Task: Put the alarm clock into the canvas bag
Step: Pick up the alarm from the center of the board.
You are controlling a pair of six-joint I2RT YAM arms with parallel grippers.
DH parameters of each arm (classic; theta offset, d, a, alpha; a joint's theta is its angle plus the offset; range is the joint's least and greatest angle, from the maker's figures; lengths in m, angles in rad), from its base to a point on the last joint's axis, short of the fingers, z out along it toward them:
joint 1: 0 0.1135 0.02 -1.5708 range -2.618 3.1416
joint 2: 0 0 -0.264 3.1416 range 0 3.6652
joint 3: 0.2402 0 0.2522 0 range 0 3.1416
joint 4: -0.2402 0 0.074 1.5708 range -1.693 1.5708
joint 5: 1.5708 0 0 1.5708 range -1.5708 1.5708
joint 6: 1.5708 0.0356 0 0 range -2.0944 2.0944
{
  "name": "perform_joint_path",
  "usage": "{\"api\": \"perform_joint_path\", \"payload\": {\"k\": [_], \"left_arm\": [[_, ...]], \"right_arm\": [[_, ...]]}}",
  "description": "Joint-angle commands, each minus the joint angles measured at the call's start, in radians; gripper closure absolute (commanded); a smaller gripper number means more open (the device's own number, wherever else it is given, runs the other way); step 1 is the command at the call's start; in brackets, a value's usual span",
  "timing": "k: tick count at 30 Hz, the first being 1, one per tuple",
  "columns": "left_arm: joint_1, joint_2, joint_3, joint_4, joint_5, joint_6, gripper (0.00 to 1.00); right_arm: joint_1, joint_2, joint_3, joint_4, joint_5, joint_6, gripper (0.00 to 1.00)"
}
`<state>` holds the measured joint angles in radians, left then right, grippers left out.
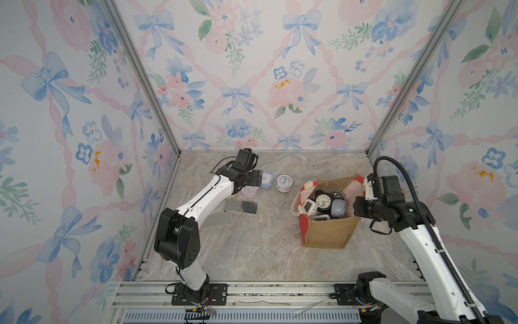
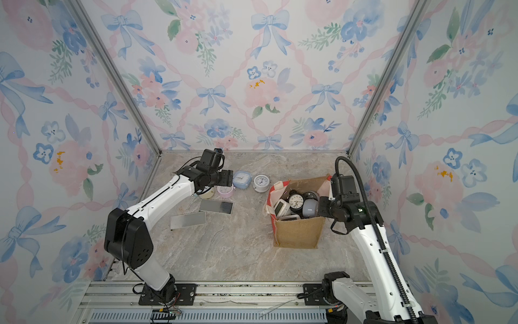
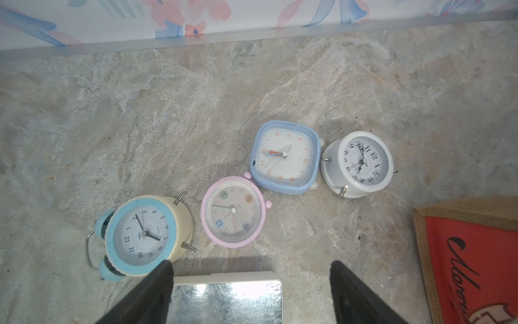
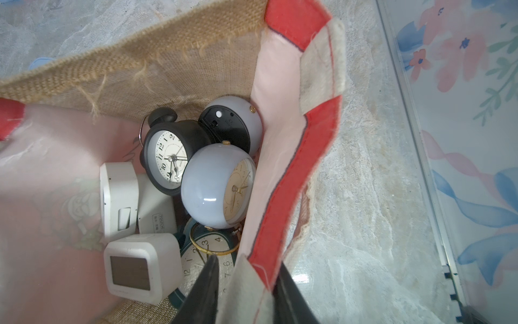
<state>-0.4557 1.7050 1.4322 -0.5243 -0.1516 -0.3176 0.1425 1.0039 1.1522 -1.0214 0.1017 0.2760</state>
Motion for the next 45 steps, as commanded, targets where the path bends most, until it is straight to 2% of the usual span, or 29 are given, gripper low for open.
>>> {"api": "perform_joint_path", "payload": {"k": [1, 4, 18, 28, 36, 45], "left_arm": [[-0.001, 0.064, 0.027, -0.044, -0.005, 0.037, 0.13], [0.005, 0.114, 0.039, -0.058, -0.038, 0.014, 0.12], [0.062, 0.304, 0.121, -0.06, 0.072, 0.015, 0.02], [0.08, 0.404, 0.196, -0.075, 0.037, 0.028, 0.02], [0.082, 0.47, 0.229, -0.079, 0.058, 0.04, 0.03], [0.083, 0.491, 0.231, -0.079, 0.084, 0.039, 0.1]], "right_arm": [[-0.01, 0.005, 0.017, -0.012, -0.008, -0.008, 0.68], [-0.01, 0.01, 0.018, -0.012, -0.011, -0.008, 0.68], [-0.009, 0.018, 0.023, -0.012, -0.008, -0.011, 0.68], [-0.009, 0.025, 0.024, -0.011, -0.002, -0.012, 0.67], [-0.01, 0.023, 0.025, -0.016, 0.003, -0.014, 0.67], [-0.009, 0.016, 0.021, -0.016, 0.004, -0.016, 0.67]]}}
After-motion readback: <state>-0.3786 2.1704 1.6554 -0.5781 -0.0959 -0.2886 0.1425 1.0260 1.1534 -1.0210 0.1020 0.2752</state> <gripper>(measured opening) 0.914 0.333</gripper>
